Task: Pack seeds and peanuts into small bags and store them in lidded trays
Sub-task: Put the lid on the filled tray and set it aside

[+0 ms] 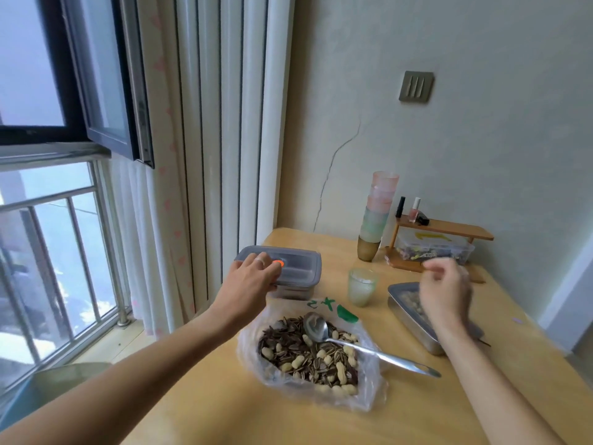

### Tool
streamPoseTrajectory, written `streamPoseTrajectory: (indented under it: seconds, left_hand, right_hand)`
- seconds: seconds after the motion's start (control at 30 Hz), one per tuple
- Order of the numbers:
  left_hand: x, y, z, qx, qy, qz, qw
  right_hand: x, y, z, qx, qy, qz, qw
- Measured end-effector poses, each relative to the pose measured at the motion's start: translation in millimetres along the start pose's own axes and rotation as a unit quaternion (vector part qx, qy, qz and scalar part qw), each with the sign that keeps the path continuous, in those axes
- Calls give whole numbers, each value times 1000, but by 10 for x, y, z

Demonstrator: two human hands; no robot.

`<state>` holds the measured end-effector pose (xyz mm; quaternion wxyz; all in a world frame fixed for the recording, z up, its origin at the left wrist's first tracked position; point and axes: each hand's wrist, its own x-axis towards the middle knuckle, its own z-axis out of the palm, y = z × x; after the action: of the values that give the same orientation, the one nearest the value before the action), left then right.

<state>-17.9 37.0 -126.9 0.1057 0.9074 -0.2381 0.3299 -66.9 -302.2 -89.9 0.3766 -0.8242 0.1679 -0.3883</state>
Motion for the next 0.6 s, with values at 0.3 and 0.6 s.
streamPoseTrajectory:
  seconds: [0.3, 0.6]
  left_hand:
    - [-1149, 778, -695, -6, -46, 41, 998]
    - [-1840, 1166, -774, 24, -70, 115, 991]
  right_hand:
    - [-1192, -583, 349, -38, -366, 32, 929]
    - [-1738, -288, 50, -142, -368, 18, 919]
